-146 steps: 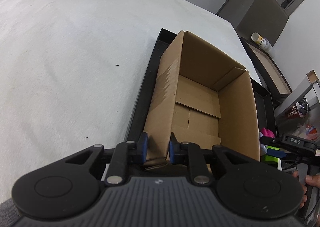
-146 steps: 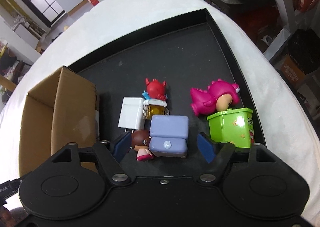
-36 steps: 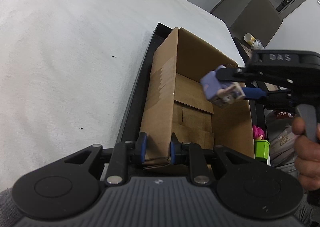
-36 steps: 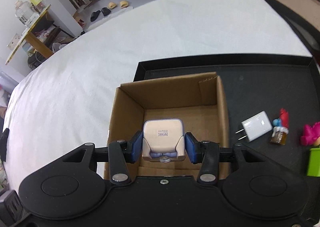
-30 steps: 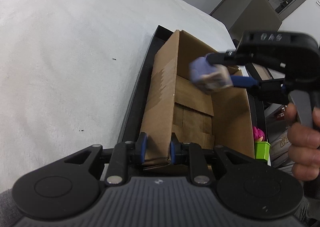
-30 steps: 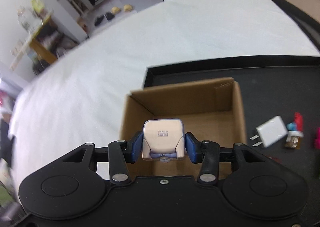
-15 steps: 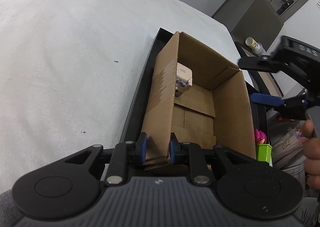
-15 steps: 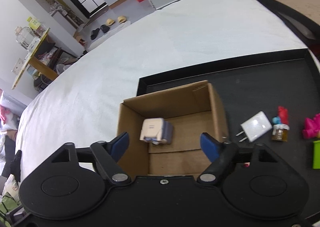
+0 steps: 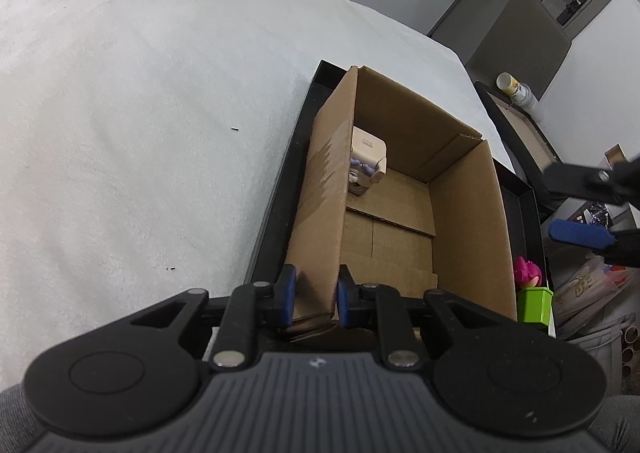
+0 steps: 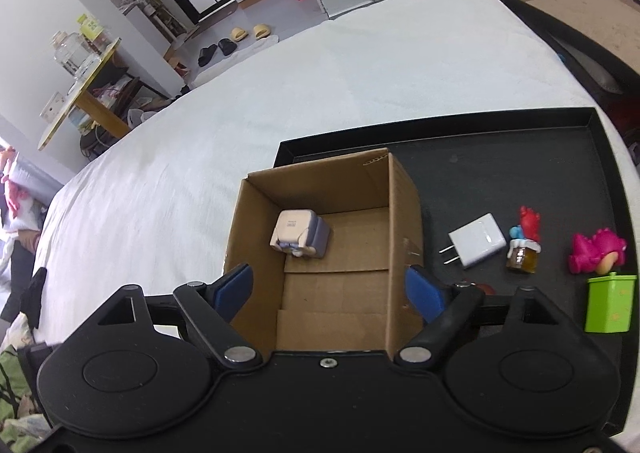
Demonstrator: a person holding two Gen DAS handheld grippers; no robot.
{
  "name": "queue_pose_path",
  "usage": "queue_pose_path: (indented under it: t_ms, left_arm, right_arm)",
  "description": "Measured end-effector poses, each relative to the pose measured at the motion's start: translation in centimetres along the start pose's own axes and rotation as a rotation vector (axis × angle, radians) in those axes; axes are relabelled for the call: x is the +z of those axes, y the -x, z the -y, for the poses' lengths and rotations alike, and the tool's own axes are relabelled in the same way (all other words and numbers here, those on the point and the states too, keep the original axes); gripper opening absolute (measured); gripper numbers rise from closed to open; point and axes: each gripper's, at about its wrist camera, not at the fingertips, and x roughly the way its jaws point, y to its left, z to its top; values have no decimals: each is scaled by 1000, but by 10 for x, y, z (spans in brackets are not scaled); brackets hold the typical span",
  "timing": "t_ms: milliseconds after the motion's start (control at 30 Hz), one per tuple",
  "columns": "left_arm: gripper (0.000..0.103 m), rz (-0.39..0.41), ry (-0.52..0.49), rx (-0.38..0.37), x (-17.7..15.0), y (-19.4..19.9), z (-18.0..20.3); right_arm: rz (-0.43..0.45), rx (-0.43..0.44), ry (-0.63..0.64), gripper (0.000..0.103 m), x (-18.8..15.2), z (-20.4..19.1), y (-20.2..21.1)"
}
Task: Organize rigid objects
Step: 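Move the right gripper to the lime-green cup and grasp it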
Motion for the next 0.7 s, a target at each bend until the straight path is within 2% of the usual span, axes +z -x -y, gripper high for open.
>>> queue_pose_path:
  t_ms: [133,300,700]
  left_arm:
    - [19,-7,-12,15,0,0,3]
    - [19,-8,-26,41,1,0,7]
    - [19,18,-23,67,0,4,13]
  right_arm:
    - [19,-5,11,86,-3,9,11]
    - [62,-56,45,87,-10,27,20]
    - [58,-104,-2,87,-27,76,38]
